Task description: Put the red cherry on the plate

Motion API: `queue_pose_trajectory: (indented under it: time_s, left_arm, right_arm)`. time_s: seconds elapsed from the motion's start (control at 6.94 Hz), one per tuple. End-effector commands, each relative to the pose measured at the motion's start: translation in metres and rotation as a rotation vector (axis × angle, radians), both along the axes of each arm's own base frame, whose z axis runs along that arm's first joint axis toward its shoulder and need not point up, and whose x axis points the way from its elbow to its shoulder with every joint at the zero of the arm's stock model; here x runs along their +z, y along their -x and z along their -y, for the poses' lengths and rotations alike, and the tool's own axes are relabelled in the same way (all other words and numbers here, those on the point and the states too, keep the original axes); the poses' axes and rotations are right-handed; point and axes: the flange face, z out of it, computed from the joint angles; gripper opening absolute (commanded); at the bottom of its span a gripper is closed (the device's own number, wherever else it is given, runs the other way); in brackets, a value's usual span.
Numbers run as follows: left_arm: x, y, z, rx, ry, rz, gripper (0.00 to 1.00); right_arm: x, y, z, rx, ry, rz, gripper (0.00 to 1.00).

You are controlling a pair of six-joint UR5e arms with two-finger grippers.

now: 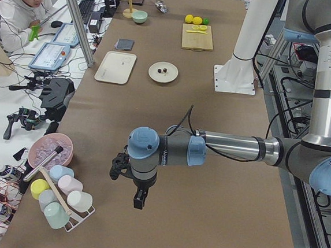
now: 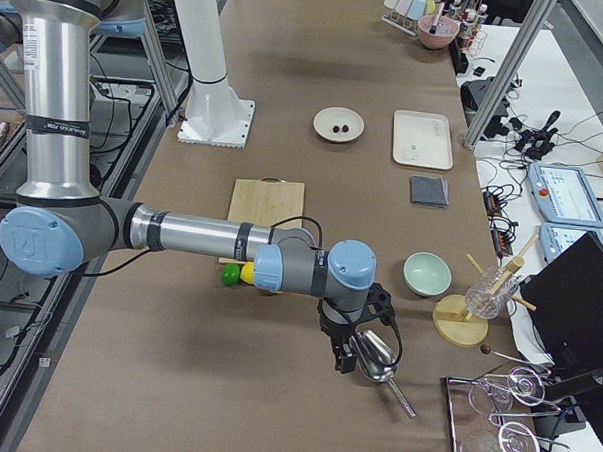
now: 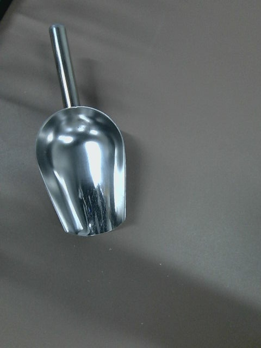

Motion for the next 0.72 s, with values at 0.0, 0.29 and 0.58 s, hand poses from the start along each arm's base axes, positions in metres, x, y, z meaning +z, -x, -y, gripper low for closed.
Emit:
queue_pose_trajectory:
  time_s: [0.0,0.29,0.58]
  left_arm:
    - [0.002,0.000,-0.002,0.000,0.002,0.000,0.98]
    - [0.002,0.000,-0.002,0.001,-0.001,0.000,0.98]
    - [0.001,0.000,-0.002,0.001,-0.002,-0.001,0.98]
  right_arm:
    - [-0.001,-0.003,0.002,0.015,-0.008,0.059,1.00]
    - [-0.012,-0.014,0.002,0.036,-0.040,0.088,1.00]
    - [-0.020,-0.023,-0.001,0.046,-0.092,0.080,1.00]
